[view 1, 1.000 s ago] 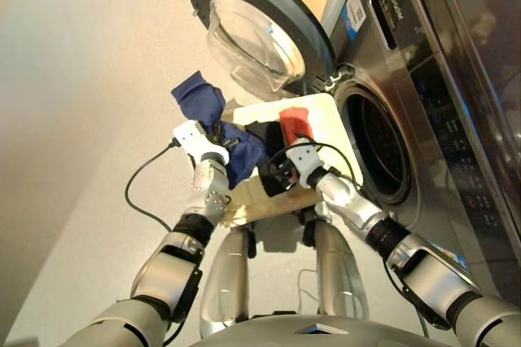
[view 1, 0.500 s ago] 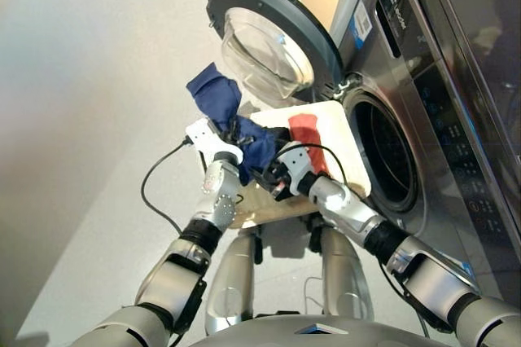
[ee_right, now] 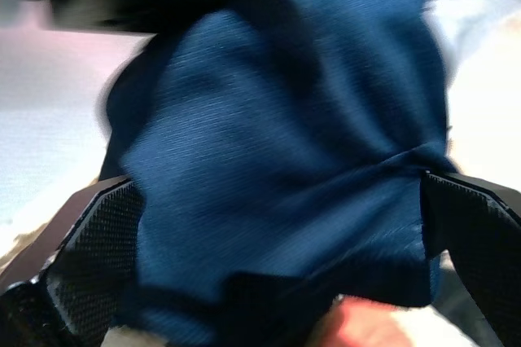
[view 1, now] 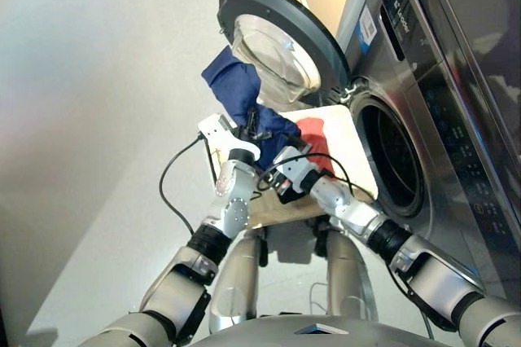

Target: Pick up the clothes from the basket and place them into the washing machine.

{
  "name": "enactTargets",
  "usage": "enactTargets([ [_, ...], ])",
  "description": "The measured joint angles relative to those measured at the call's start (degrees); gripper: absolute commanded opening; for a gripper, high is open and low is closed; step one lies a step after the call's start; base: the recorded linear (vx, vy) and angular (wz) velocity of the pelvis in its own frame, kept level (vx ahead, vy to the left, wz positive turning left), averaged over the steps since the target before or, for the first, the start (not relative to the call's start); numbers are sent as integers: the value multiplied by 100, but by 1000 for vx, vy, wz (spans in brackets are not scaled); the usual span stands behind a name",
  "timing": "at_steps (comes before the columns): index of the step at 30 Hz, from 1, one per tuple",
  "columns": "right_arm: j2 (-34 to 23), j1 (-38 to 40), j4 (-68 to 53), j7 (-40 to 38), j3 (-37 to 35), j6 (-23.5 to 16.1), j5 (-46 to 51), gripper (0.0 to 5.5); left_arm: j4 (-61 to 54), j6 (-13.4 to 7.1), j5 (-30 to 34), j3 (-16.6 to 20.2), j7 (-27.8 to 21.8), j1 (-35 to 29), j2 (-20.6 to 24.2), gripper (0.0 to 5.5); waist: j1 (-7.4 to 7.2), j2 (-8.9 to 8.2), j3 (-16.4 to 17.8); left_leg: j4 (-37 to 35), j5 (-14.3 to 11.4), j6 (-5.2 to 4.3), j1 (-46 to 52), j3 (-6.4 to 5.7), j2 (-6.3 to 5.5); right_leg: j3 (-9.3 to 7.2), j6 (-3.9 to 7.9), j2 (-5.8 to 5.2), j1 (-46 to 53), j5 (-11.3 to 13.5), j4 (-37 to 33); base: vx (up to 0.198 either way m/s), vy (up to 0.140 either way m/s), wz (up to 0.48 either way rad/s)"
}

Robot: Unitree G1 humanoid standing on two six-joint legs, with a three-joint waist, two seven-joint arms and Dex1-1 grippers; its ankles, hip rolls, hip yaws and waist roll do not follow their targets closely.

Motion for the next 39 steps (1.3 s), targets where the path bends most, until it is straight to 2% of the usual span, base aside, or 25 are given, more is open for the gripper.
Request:
enactTargets([
  [4, 8, -11, -19, -182, -27, 1, -149, 550, -99, 0, -9, -56, 0, -1, -3, 0, -2, 0, 0, 2, 2, 0, -43, -32, -1, -31, -6, -1, -22, 4, -2, 0, 0, 0],
  [5, 8, -11, -19, -196, -28, 1, -148, 442, -100, 0, -11, -59, 0, 4, -3, 0, -1, 0, 0, 2, 2, -1, -47, -43, -1, -44, -6, 0, -21, 4, -2, 0, 0, 0],
  [6, 11, -11, -20, -202, -32, 1, -145, 239, -104, 0, -32, -62, 0, 7, 0, 0, -1, 0, 0, 2, 3, -2, -54, -56, -3, -60, -9, 0, -21, 5, -2, 0, 0, 0],
  [7, 12, -11, -22, -202, -31, 1, -145, 101, -107, 0, -74, -65, 1, 7, 1, 0, 0, 0, 0, 2, 3, -2, -60, -70, -3, -74, -9, 2, -20, 5, -2, 0, 0, 0],
  [8, 12, -11, -22, -202, -31, 1, -144, 0, -109, 0, -122, -74, 1, 7, 0, 0, 0, 0, 0, 2, 3, -2, -62, -81, -4, -88, -9, 2, -17, 5, -2, 0, 0, 0],
  [17, 23, -3, -24, -194, -28, 1, -129, 0, -159, 1, -176, -153, 1, 46, 4, 0, -2, -5, -3, 4, 6, 4, -60, -106, -15, -110, -9, -2, 4, 4, -1, 0, 0, 0],
  [18, 23, 10, -24, -194, -29, 0, -126, 0, -159, 1, -178, -159, 1, 51, 4, 151, -2, -5, -3, 4, 6, 4, -60, -106, -15, -110, -8, -2, 4, 4, -1, 0, 0, 0],
  [19, 23, 17, -24, -195, -29, 1, -124, 0, -160, 1, -187, -159, 1, 56, 0, 550, -2, -6, -3, 4, 6, 4, -60, -106, -14, -110, -5, -2, 5, 2, -1, 0, 0, 0],
  [23, 19, 73, -23, -243, -112, 1, -109, 0, -242, 1, -242, -169, 0, 129, 11, 550, -2, -10, -5, 6, 7, 6, -63, -108, -44, -129, -10, -1, 3, 5, 2, 15, 2, 2],
  [27, 61, 214, -23, -416, -308, -1, -2, 0, -334, 8, -286, -165, 4, 235, 15, 550, -7, -22, -13, 5, 4, 5, -73, -116, -42, -110, 38, -8, -3, -35, 8, 34, 6, 5],
  [31, 87, 508, -25, -651, -539, 0, 3, 0, -532, 5, -289, -41, 48, 413, 34, 550, -9, -24, -14, 4, 3, 6, -117, -119, -52, -114, 42, -13, -42, -38, 6, 0, 0, 0],
  [33, 101, 663, -24, -728, -667, -4, 13, 0, -570, -14, -286, 109, 109, 461, 39, 550, -5, -26, -15, 12, 3, 6, -168, -124, -52, -118, 41, -13, -89, -37, 7, 0, 0, 0],
  [39, 201, 1107, 283, -1063, -1098, -14, 331, 0, -575, -295, -272, 809, 443, 667, 89, 550, -2, -27, -15, 1, 3, 8, -269, -119, -61, -115, 38, -21, -190, -35, -9, 4, 36, 4],
])
